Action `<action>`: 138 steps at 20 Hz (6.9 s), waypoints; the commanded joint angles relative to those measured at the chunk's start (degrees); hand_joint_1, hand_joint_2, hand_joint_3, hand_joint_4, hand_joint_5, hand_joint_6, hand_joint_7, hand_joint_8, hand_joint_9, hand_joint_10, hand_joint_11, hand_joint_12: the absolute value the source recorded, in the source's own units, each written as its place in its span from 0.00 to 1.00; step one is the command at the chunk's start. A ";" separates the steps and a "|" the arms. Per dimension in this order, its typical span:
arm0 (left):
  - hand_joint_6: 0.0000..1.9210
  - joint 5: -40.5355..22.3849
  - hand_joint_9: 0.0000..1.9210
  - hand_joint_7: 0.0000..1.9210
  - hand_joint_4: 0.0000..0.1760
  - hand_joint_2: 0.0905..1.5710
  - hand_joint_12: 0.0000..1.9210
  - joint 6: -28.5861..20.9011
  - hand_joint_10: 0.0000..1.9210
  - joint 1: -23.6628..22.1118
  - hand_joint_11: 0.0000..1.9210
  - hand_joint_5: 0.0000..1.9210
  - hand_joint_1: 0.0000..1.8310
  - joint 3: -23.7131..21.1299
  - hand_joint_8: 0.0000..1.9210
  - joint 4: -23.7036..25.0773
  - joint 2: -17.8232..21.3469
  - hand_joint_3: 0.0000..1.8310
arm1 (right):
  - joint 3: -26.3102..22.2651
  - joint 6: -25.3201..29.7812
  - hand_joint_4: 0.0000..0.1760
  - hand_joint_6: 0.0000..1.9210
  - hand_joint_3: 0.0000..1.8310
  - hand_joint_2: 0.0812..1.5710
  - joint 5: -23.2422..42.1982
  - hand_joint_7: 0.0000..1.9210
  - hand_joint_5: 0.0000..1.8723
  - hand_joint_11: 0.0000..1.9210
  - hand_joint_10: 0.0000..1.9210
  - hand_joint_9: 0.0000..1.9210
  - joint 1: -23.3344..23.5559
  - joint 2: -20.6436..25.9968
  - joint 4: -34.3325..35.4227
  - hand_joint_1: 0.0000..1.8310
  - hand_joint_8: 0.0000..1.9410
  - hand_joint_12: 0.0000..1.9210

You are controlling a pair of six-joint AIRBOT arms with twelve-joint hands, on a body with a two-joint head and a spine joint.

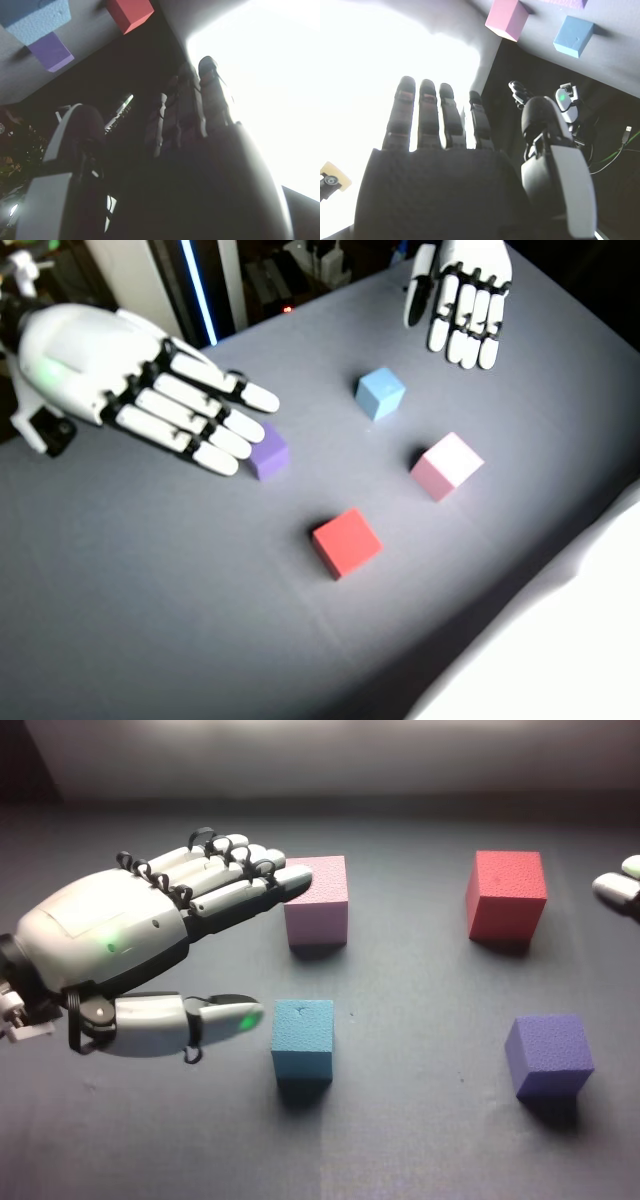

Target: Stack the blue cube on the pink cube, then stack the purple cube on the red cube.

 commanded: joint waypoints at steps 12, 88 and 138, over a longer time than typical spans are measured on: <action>0.00 -6.38 0.01 0.01 0.44 0.67 0.00 -1.11 0.00 4.03 0.01 0.00 0.20 0.83 0.00 -6.11 -5.42 0.00 | -0.14 -1.29 0.00 0.00 0.00 0.83 11.02 0.00 0.00 0.00 0.00 0.00 -0.23 -3.41 5.13 0.26 0.00 0.00; 0.00 -8.74 0.00 0.00 1.00 0.66 0.00 3.34 0.00 -9.08 0.00 0.00 0.34 8.91 0.00 -12.05 -5.94 0.00 | 2.91 7.37 0.00 0.00 0.00 0.73 4.84 0.00 0.00 0.01 0.00 0.00 -0.92 -5.20 2.19 0.34 0.00 0.00; 0.00 -20.20 0.00 0.00 0.19 0.78 0.00 1.75 0.00 4.89 0.00 0.00 0.39 2.89 0.00 -16.48 -2.05 0.00 | 32.06 -1.85 0.21 0.02 0.00 0.83 -29.46 0.01 0.00 0.00 0.49 0.00 34.41 -23.06 9.51 0.38 0.10 0.92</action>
